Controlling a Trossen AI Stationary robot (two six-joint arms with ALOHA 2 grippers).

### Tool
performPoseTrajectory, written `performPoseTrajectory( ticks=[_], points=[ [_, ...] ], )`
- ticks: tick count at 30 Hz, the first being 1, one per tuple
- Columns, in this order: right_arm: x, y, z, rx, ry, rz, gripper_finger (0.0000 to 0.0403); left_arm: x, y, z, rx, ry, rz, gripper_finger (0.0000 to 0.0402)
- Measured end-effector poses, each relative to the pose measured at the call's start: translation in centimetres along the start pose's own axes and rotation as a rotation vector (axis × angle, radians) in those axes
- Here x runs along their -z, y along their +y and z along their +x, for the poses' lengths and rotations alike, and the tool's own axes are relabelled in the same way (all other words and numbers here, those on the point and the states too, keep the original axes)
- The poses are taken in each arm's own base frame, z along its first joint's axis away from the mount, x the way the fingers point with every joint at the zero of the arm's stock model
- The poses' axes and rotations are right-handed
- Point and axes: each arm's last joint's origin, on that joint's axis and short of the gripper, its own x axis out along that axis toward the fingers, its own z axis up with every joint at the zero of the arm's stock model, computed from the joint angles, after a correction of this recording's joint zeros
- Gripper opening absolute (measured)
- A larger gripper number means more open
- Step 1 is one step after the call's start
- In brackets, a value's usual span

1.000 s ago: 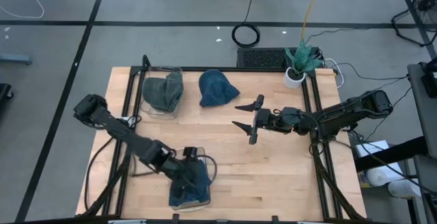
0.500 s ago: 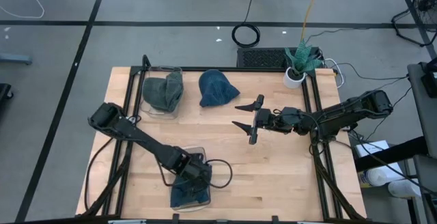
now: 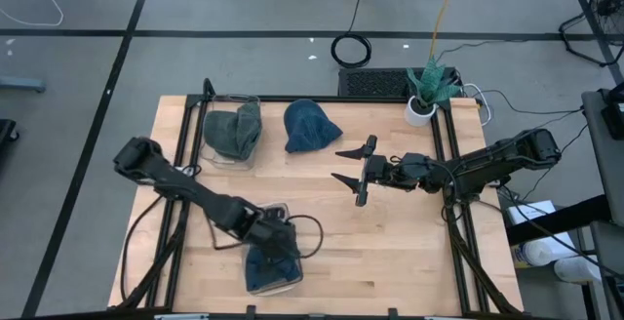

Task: Pick & Place hat
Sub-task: Put the bottom blue cap into the bottom transparent bin

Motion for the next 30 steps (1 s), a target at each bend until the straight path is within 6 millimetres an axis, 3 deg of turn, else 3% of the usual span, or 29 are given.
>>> performPoseTrajectory(
  ticks=[4,9,16,22,30],
  points=[
    [0.0,0.0,0.0,0.0,0.002,-0.001,0.0254,0.7,-0.7,-2.7,-0.108,-0.064,-0.016,0.0006],
    [0.1,0.0,0.0,-0.001,0.006,-0.002,0.0254,2.3,-1.5,-3.4,-0.207,-0.028,-0.078,0.0004],
    [0.0,0.0,0.0,0.0,0.001,0.0,0.0254,5.3,-0.1,-0.1,-0.216,0.014,-0.164,0.0003],
    [0.0,0.0,0.0,0.0,-0.001,0.0,0.0254,6.8,2.2,2.8,-0.029,-0.005,-0.244,0.0006],
    [0.0,0.0,0.0,0.0,-0.001,0.0,0.0254,6.8,4.0,3.4,0.018,0.008,-0.298,0.0009]
  ],
)
